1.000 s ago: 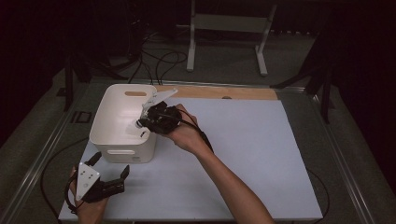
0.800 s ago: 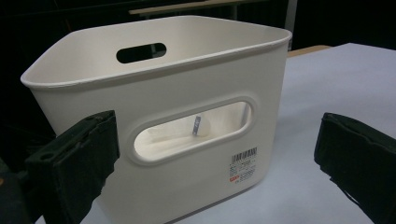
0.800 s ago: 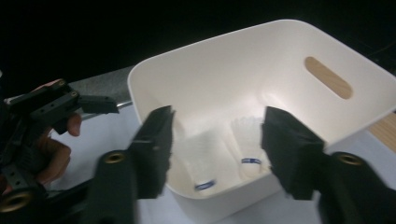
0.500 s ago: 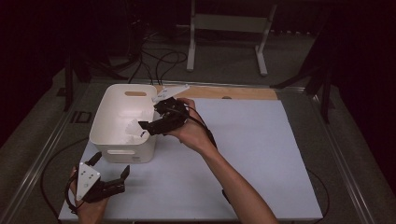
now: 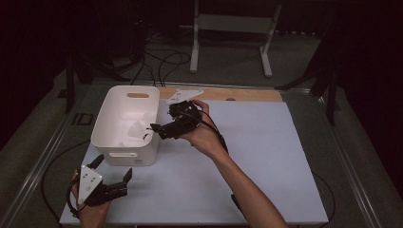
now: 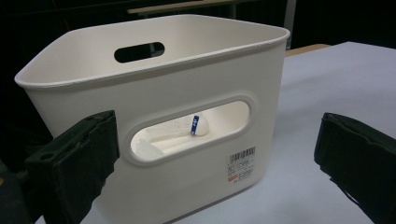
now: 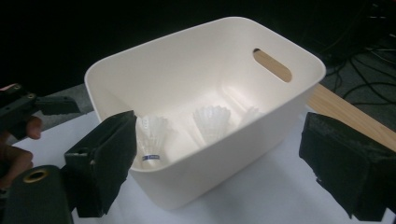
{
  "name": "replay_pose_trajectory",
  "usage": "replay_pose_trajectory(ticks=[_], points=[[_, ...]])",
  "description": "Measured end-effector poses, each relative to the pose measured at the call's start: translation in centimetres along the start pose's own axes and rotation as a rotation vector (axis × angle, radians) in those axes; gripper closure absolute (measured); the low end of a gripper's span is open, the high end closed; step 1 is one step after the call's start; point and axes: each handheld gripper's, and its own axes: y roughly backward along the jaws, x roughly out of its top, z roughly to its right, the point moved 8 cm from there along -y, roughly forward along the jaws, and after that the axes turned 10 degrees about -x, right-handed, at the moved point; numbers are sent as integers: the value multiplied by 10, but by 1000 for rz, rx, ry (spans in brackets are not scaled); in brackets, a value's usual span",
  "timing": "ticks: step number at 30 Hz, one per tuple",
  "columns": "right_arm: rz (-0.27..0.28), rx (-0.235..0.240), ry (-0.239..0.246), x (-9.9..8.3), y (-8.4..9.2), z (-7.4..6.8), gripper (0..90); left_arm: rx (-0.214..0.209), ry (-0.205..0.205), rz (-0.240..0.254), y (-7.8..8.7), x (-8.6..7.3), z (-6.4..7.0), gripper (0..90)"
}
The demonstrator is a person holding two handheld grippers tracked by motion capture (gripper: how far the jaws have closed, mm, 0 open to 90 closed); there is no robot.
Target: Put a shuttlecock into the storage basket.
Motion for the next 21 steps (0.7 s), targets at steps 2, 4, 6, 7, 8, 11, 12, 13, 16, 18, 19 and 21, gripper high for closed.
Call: replay_pose_trajectory(ticks=[2, 4, 6, 7, 8, 11, 12, 13, 16, 18, 19, 21], points=[[-3, -9, -3, -2, 1, 3, 106, 0, -1, 0, 0, 0, 0, 5], [-1, -7, -6, -4, 2, 4, 105, 0, -1, -1, 0, 0, 0, 5], [-3, -16, -10, -6, 3, 6, 97, -1, -1, 0, 0, 0, 0, 5], [-3, -18, -11, -7, 4, 7, 97, -1, -1, 0, 0, 0, 0, 6], [-7, -19, -14, -8, 5, 7, 96, 0, -1, 0, 0, 0, 0, 5], [-4, -33, -17, -10, 6, 10, 88, -2, -1, 0, -1, 0, 0, 5], [-2, -41, -25, -13, 8, 12, 88, -2, -4, -4, -1, 0, 1, 5], [-3, -48, -27, -14, 9, 13, 88, -3, -2, -2, -1, 0, 1, 5], [-1, -58, -34, -18, 13, 17, 87, -3, -4, -4, -2, 0, 2, 5], [2, -63, -38, -22, 16, 21, 87, -3, -5, -5, -1, 0, 2, 5], [0, -66, -43, -24, 17, 22, 87, -2, -4, -4, -1, 0, 2, 5], [0, -74, -52, -28, 20, 26, 87, -2, -3, -6, -1, 0, 1, 5]])
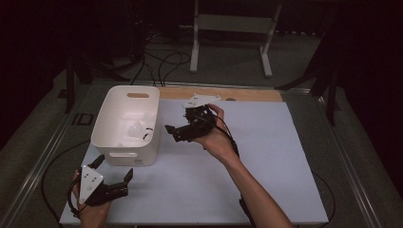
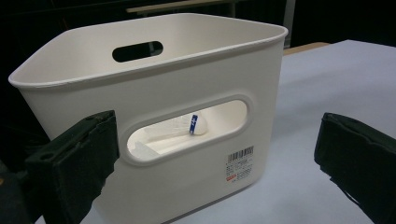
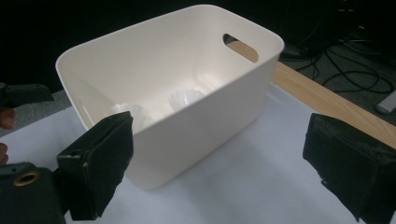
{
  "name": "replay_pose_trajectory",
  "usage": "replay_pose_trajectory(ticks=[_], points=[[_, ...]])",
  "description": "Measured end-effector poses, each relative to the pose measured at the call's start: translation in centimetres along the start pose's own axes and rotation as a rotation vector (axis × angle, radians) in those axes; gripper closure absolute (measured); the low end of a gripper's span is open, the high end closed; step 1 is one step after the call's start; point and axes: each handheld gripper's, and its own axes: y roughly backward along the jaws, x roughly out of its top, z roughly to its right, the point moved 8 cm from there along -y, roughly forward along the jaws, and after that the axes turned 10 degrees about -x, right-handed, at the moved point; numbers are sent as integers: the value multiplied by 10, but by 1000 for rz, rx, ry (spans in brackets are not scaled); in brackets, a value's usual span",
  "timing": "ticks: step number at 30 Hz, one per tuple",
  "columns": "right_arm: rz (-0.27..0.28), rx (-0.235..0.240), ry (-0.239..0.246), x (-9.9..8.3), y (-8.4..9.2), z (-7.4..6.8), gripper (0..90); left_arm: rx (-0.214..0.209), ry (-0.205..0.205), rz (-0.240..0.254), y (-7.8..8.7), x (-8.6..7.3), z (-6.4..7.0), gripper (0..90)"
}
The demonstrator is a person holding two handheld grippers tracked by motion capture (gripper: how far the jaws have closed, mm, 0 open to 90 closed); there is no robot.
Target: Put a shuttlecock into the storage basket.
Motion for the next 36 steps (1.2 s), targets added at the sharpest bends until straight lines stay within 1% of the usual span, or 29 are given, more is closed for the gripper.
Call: replay_pose_trajectory(ticks=[3, 4, 6, 8, 11, 14, 17, 18, 20, 24, 25, 26, 30, 33, 36], points=[[-2, -15, -10, -7, 4, 7, 87, -5, -1, -3, 0, 0, 1, 5], [-6, -27, -20, -9, 5, 9, 87, -6, 0, -3, -1, 0, 2, 5], [-5, -35, -16, -13, 7, 13, 88, -7, 0, -2, -1, 0, 2, 5], [-7, -40, -24, -15, 8, 14, 88, -6, 1, -2, -1, 0, 2, 5], [2, -62, -28, -22, 13, 22, 88, -4, 2, -4, -1, 0, 1, 5], [5, -77, -42, -28, 18, 28, 88, -4, 3, -4, -1, 0, 1, 5], [12, -104, -47, -34, 22, 34, 88, -7, 4, -3, -2, 0, 2, 5], [12, -104, -47, -34, 22, 34, 88, -7, 4, -3, -2, 0, 2, 5], [9, -112, -56, -41, 26, 39, 88, -10, 5, -9, -2, 0, 3, 5], [9, -122, -61, -47, 30, 41, 88, -11, 5, -14, -3, -1, 3, 5], [9, -127, -62, -49, 31, 43, 88, -12, 5, -13, -3, -1, 4, 5], [13, -143, -63, -53, 34, 46, 89, -12, 5, -13, -3, -1, 4, 5], [17, -153, -74, -58, 39, 50, 89, -13, 10, -15, -3, -1, 3, 5], [22, -160, -73, -64, 43, 51, 89, -16, 10, -14, -4, -1, 4, 5], [22, -167, -86, -71, 47, 54, 89, -19, 9, -14, -4, 0, 4, 5]])
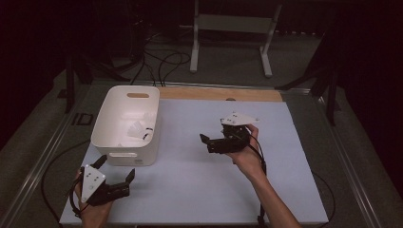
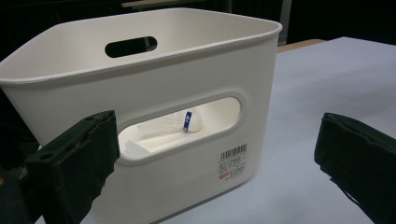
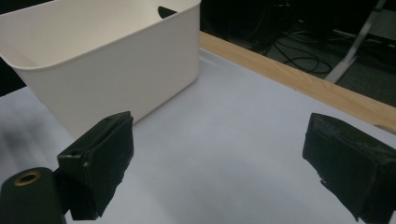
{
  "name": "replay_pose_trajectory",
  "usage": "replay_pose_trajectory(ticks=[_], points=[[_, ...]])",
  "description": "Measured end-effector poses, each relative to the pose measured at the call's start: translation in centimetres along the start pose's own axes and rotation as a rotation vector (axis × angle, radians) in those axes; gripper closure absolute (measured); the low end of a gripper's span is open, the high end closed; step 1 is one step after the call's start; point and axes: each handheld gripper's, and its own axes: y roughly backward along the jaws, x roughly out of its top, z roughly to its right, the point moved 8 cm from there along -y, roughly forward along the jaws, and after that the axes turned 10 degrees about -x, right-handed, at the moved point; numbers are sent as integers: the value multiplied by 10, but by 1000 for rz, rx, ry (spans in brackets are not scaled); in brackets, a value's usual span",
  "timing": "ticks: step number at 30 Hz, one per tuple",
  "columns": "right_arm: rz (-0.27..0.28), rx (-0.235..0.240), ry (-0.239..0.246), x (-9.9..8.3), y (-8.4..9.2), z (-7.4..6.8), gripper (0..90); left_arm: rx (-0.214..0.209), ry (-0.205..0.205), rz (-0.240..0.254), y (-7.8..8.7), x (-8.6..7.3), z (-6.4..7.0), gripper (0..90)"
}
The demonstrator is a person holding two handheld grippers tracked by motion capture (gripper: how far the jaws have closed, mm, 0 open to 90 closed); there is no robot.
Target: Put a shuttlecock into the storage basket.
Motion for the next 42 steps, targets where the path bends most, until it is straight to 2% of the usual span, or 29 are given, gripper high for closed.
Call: replay_pose_trajectory(ticks=[8, 10, 15, 22, 30, 34, 42], points=[[18, -30, -5, -14, 7, 10, 89, -6, 6, 2, 0, 0, 1, 5], [20, -36, -21, -25, 12, 17, 89, -8, 5, 1, -1, 0, 1, 5], [19, -51, -29, -37, 17, 27, 90, -13, 11, 3, -2, 1, 1, 5], [33, -82, -84, -50, 29, 43, 89, -8, 24, 15, -1, 2, 0, 5], [34, -139, -102, -74, 37, 56, 89, -10, 30, 14, -2, 3, 0, 5], [28, -144, -104, -82, 39, 59, 89, -10, 32, 14, -2, 3, 0, 5], [79, -153, -113, -101, 52, 65, 89, -14, 35, 10, -4, 3, 0, 5]])
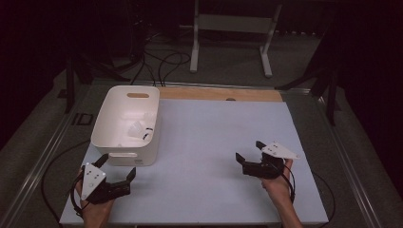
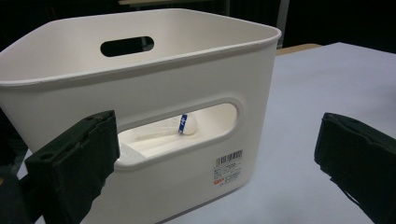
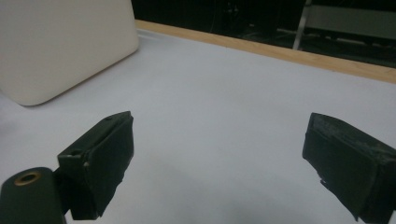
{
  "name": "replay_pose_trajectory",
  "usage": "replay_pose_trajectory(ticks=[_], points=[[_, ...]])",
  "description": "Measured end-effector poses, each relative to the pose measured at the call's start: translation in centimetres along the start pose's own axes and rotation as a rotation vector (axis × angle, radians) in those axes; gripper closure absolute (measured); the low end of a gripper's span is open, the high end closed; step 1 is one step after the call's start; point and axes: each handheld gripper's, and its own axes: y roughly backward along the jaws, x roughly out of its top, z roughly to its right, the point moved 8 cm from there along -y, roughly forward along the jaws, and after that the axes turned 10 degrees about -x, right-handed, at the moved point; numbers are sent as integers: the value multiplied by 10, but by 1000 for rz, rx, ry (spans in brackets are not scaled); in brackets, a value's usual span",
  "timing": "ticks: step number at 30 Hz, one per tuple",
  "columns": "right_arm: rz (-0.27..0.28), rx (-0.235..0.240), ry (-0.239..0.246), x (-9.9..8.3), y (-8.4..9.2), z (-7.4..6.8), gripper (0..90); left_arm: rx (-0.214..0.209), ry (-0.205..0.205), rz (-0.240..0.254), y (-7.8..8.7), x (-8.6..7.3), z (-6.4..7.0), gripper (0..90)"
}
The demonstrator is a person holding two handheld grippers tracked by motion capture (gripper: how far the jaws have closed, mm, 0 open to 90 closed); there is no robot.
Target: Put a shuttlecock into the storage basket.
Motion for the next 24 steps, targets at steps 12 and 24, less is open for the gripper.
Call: replay_pose_trajectory(ticks=[12, 24], points=[[101, -23, -4, -11, 19, 11, 89, -4, 10, 5, 1, -1, 0, 5], [109, -46, 5, -16, 25, 13, 89, -18, 11, -10, -2, -3, 1, 5]])
